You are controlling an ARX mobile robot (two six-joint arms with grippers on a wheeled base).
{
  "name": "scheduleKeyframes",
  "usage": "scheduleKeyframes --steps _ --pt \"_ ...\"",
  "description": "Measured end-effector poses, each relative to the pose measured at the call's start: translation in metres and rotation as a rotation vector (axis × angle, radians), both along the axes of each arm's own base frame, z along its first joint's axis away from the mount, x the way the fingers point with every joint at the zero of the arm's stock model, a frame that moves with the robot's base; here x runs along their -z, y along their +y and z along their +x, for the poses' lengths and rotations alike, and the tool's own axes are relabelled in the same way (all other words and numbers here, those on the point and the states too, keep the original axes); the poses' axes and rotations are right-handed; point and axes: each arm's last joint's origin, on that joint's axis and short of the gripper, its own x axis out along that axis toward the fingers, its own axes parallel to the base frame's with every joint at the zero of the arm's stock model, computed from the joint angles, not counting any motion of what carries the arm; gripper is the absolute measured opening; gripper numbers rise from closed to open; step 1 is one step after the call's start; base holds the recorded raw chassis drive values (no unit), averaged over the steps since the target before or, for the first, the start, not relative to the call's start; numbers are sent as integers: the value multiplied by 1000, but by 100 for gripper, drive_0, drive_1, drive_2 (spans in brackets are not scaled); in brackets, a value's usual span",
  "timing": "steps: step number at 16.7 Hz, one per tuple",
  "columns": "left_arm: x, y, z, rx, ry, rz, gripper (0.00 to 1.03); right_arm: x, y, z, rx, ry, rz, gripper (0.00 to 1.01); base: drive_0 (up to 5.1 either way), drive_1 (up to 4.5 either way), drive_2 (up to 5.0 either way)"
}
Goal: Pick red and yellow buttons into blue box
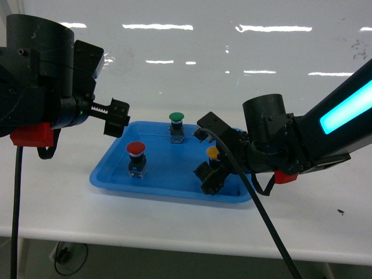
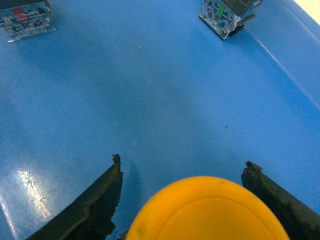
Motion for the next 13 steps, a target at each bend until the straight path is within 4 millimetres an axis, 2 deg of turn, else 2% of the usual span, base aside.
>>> scheduleKeyframes --steps 1,3,4,10,12,13 --pt "0 0 0 0 0 0 98 1 2 -1 -3 -4 -10 61 0 0 0" --pt "0 0 0 0 0 0 98 7 2 -2 -8 -2 -24 42 0 0 0" --pt "0 0 0 0 0 0 98 7 2 -2 -9 -5 -27 36 0 0 0" --pt "0 0 0 0 0 0 98 3 -5 -7 8 13 -1 35 0 0 0" --pt "0 0 0 0 0 0 98 -13 -8 -12 17 27 39 35 0 0 0" --pt "0 0 0 0 -1 0 98 -31 -10 -13 15 4 72 35 0 0 0"
